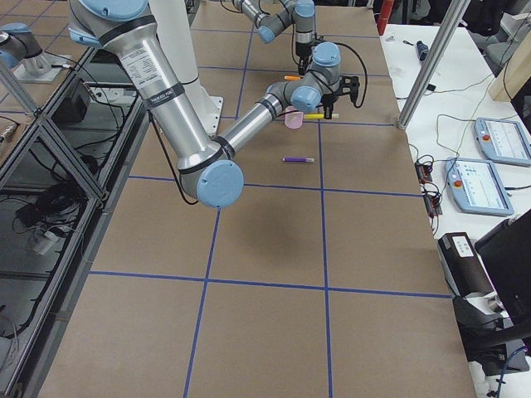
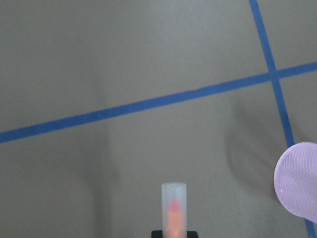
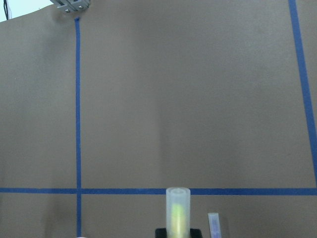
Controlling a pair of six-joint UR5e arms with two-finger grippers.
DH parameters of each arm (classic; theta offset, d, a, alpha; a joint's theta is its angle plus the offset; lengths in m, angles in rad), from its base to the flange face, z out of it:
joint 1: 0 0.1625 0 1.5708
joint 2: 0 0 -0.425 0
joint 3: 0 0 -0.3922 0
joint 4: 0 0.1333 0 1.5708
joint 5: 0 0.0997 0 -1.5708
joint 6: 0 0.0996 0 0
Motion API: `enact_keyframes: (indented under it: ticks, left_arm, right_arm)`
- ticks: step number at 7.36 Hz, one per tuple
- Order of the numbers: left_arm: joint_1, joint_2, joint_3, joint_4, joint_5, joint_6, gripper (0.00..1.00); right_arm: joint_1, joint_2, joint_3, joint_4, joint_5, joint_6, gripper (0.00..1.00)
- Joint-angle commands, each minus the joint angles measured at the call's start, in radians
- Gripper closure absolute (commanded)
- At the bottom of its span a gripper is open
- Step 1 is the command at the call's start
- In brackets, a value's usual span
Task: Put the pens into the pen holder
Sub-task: 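Lift the orange marker with left gripper while right drops yellow marker into cup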
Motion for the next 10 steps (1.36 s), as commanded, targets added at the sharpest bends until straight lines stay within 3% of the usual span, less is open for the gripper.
enact_keyframes:
  ticks: [1,2,4,7,10]
  left_arm:
    - [-0.062,-0.002,-0.017,0.0,-0.031,0.002,1.0]
    - [-0.11,-0.003,-0.037,-0.002,-0.09,0.002,1.0]
    - [-0.152,-0.003,-0.066,0.0,-0.106,0.002,1.0]
    - [-0.204,-0.009,-0.109,0.0,-0.146,-0.008,1.0]
    - [-0.239,-0.008,-0.169,0.0,-0.142,-0.008,1.0]
  right_arm:
    - [-0.073,0.061,-0.003,-0.003,-0.09,0.052,1.0]
    - [-0.115,0.081,-0.006,-0.003,-0.151,0.052,1.0]
    - [-0.191,0.124,-0.003,-0.002,-0.295,0.121,1.0]
    - [-0.354,0.139,0.001,-0.002,-0.651,0.12,1.0]
    - [-0.448,0.139,0.003,-0.002,-0.834,0.106,1.0]
